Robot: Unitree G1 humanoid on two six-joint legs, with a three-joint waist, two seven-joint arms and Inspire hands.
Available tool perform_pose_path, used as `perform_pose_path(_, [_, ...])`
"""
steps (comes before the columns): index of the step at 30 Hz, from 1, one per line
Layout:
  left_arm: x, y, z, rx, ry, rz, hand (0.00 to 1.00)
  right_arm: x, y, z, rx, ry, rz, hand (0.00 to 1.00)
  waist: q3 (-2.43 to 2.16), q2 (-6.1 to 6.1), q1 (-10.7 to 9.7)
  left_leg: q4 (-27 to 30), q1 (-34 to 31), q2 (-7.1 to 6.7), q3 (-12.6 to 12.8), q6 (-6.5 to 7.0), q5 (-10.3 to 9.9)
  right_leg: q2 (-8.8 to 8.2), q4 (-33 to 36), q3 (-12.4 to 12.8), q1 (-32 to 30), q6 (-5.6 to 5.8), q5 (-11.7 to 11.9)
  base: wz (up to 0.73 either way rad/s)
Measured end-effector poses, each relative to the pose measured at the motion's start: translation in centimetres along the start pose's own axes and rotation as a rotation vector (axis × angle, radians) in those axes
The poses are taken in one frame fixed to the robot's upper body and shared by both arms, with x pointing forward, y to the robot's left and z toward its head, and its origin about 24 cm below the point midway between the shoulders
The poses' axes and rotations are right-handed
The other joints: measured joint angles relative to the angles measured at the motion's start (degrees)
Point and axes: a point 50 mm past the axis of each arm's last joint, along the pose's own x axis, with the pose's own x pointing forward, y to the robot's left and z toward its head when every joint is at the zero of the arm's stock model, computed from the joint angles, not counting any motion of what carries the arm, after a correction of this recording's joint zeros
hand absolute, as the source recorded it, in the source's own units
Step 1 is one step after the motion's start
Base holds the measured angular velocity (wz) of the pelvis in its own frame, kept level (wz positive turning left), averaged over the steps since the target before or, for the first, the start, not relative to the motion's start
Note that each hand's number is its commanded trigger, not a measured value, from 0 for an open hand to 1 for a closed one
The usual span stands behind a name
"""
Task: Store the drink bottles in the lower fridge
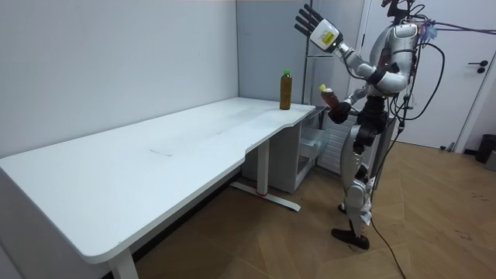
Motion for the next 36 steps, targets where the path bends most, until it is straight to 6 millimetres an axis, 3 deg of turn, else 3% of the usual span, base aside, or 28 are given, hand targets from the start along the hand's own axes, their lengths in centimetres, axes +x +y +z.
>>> perform_pose_path(6, [-0.8, 4.3, -0.1, 0.075, 0.013, 0.29, 0.0, -0.8, -0.4, 0.3, 0.018, -0.046, -0.07, 1.0, 0.01, 0.03, 1.24, -0.12, 0.56, 0.0, -0.2, 0.0, 0.01, 0.06, -0.41, -0.09, 0.53, 0.03, -0.02, 0.02])
perform_pose_path(12, [-4.4, 7.9, -4.6, 0.066, 0.248, 0.576, 0.0, -0.7, -0.5, 0.1, 0.049, -0.051, -0.1, 1.0, -0.26, -0.41, 2.21, -1.01, 1.18, 0.06, -0.23, -0.01, 0.01, 0.18, -1.04, -0.09, 0.69, 0.07, -0.04, -0.01])
perform_pose_path(16, [-8.4, 9.3, -8.7, 0.103, 0.509, 0.727, 0.0, -0.2, -0.2, 0.0, 0.072, -0.04, -0.117, 1.0, -0.58, -0.93, 2.49, -1.24, 1.23, 0.07, -0.02, 0.0, 0.01, 0.19, -1.15, -0.09, 0.71, 0.07, -0.04, -0.01])
perform_pose_path(20, [-13.3, 8.9, -13.2, 0.116, 0.828, 0.8, 0.0, 0.2, 0.1, -0.2, 0.072, -0.023, -0.124, 1.0, -0.26, -0.93, 2.34, -1.34, 1.24, 0.09, 0.06, 0.0, 0.0, 0.22, -1.25, -0.07, 0.96, 0.07, -0.04, 0.0])
perform_pose_path(23, [-16.6, 8.0, -15.3, 0.132, 1.019, 0.789, 0.0, 0.4, 0.2, -0.4, 0.084, -0.007, -0.123, 1.0, -0.07, -0.9, 2.12, -1.5, 1.1, 0.18, 0.04, -0.01, -0.02, 0.29, -1.13, 0.13, 0.66, 0.07, -0.04, -0.02])
perform_pose_path(29, [-22.0, 6.7, -17.2, 0.159, 1.301, 0.737, 0.0, 0.5, -0.2, -1.2, 0.119, 0.017, -0.148, 1.0, 0.24, -0.95, 0.62, -1.76, 0.91, 0.34, 0.67, -0.05, -0.04, 0.51, -1.16, 0.64, 0.46, 0.02, -0.01, -0.04])
perform_pose_path(33, [-23.4, 6.2, -17.4, 0.147, 1.372, 0.695, 0.0, 0.5, -0.5, -1.8, 0.143, 0.041, -0.182, 1.0, 0.26, -1.29, -0.06, -1.79, 0.65, 0.39, 0.8, -0.08, -0.06, 0.54, -1.19, 0.68, 0.24, 0.02, -0.01, 0.0])
perform_pose_path(36, [-24.5, 6.0, -17.5, 0.177, 1.432, 0.64, 0.0, 0.4, -0.8, -2.3, 0.16, 0.064, -0.197, 1.0, 0.22, -1.6, -1.81, -1.58, 0.02, 0.27, 0.19, -0.07, -0.07, 0.42, -1.29, 0.09, 0.13, 0.02, -0.01, 0.09])
